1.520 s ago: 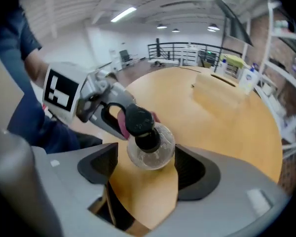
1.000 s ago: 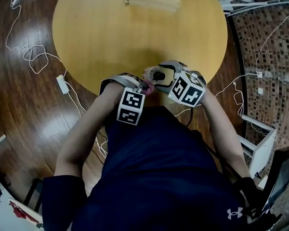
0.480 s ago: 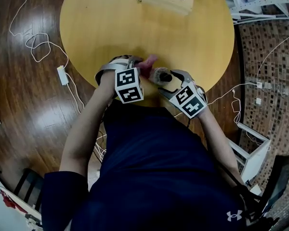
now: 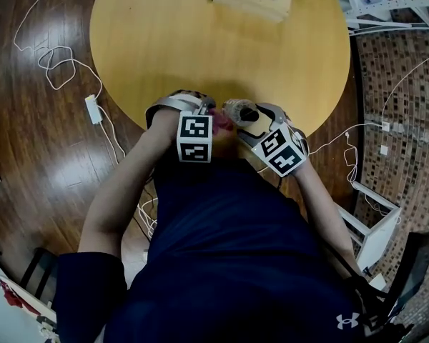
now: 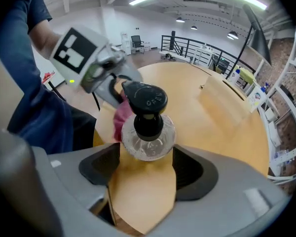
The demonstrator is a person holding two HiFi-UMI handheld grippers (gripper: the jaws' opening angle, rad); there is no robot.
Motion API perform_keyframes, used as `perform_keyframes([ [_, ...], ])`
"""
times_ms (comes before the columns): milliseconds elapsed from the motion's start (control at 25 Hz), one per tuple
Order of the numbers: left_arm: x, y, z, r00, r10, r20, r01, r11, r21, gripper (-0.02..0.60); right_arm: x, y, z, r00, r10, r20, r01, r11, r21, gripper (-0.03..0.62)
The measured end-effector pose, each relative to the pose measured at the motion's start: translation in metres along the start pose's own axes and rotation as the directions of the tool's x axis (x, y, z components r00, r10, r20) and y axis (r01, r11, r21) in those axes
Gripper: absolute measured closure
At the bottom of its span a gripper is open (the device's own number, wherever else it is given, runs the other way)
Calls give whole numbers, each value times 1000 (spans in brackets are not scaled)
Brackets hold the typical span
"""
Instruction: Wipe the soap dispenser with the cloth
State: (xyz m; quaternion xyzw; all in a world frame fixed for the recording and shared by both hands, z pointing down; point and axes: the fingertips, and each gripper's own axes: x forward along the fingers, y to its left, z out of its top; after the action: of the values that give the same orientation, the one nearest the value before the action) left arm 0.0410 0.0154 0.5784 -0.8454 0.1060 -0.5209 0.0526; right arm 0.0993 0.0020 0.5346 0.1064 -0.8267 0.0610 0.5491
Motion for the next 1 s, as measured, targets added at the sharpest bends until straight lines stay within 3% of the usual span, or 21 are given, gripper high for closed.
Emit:
perform_keyframes([
  [120, 6, 67, -22, 971, 209, -115, -224, 964, -141, 515, -4, -7, 5, 998, -68, 16, 69, 997, -23, 255],
  [200, 4, 83, -24, 959, 256, -123, -278, 934, -222, 515, -6, -8, 7, 995, -100, 15, 101, 994, -45, 253],
  [280, 0, 79, -15, 967, 246, -68, -255, 930, -265, 515, -4, -6, 9, 995, -102, 15, 103, 994, -49, 253],
  [320, -1, 70, -7, 975, 222, -24, -222, 943, -246, 515, -3, -5, 9, 995, -99, 16, 100, 994, -44, 250],
  [400, 1, 43, 13, 987, 155, 48, -147, 979, -140, 515, -2, -6, 9, 995, -98, 14, 99, 994, -43, 252],
  [520, 0, 7, 26, 995, 66, 76, -68, 997, 22, 515, -2, -6, 7, 995, -100, 7, 101, 993, -66, 255],
  [600, -8, -21, 31, 991, -41, 124, 33, 997, 70, 517, -2, -6, 7, 995, -99, 13, 100, 992, -71, 255],
  [680, -17, -49, 36, 974, -161, 161, 143, 982, 120, 517, -3, -7, 7, 995, -102, 21, 103, 993, -65, 255],
  [760, -16, -68, 35, 960, -236, 151, 213, 964, 157, 517, -2, -8, 8, 994, -106, 26, 108, 992, -60, 253],
  [800, -12, -69, 34, 961, -236, 141, 215, 965, 151, 517, -2, -8, 8, 994, -108, 27, 109, 992, -58, 253],
  [920, 6, -29, 31, 989, -102, 109, 99, 995, 28, 517, -1, -8, 7, 993, -110, 32, 112, 991, -67, 253],
  [1000, 11, -3, 30, 995, -52, 81, 53, 999, -6, 497, 0, -10, 5, 994, -103, 43, 108, 988, -114, 253],
])
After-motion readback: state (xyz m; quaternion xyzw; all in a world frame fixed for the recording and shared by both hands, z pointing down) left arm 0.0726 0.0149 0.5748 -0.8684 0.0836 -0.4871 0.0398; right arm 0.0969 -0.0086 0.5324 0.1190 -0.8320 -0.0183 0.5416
